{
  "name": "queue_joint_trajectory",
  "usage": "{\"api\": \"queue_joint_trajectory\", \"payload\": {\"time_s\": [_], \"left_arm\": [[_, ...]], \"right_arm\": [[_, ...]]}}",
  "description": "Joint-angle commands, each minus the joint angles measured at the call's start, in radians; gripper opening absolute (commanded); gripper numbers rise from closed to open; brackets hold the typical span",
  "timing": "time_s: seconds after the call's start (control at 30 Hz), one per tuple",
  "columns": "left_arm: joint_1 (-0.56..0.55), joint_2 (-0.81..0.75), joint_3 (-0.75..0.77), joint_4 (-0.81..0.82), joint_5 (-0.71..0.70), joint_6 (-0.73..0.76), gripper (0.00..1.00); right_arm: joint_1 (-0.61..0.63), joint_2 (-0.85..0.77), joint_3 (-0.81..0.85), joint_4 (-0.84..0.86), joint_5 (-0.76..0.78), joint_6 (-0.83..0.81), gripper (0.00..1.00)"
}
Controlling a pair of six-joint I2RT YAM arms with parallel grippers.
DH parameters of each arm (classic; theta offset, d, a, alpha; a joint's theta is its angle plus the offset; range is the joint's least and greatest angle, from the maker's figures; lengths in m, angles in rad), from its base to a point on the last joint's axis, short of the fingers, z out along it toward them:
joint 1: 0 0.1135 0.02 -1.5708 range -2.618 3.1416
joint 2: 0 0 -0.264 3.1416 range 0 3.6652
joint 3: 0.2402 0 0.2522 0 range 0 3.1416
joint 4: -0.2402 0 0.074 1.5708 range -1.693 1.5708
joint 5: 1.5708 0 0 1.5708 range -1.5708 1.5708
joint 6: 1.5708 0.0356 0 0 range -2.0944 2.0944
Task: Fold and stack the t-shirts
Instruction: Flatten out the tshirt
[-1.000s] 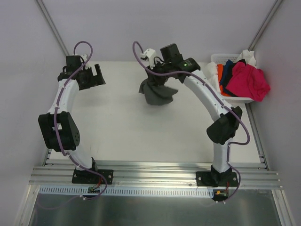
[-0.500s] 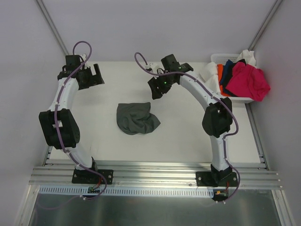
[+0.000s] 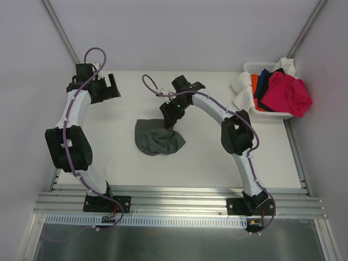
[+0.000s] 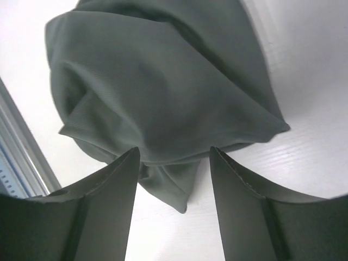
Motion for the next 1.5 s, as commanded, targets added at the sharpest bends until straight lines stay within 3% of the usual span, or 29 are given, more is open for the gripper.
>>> {"api": "queue_joint_trajectory", "payload": {"time_s": [0.0,0.17,0.37,0.6,1.23,1.37,1.47], "left_arm": [[0.007,0.006,0.000,-0.002,0.008,-0.007,0.99],[0.007,0.024,0.017,-0.007,0.022,-0.009,0.99],[0.009,0.036,0.026,-0.013,0.027,-0.011,0.99],[0.009,0.055,0.032,-0.012,0.044,-0.023,0.99],[0.009,0.044,0.006,-0.016,0.033,-0.012,0.99],[0.009,0.041,0.009,-0.021,0.028,-0.011,0.99],[0.009,0.044,0.009,-0.021,0.028,-0.012,0.99]], "right_arm": [[0.018,-0.011,0.018,-0.017,-0.081,0.011,0.57],[0.024,-0.008,0.032,-0.037,-0.084,0.000,0.56],[0.024,-0.102,-0.123,-0.054,-0.058,-0.032,0.55],[0.024,-0.136,-0.172,-0.055,-0.058,-0.052,0.54],[0.055,0.032,0.027,-0.018,-0.093,-0.013,0.52],[0.053,0.023,0.009,-0.031,-0.089,-0.023,0.48],[0.051,0.019,-0.012,-0.026,-0.075,-0.030,0.39]]}}
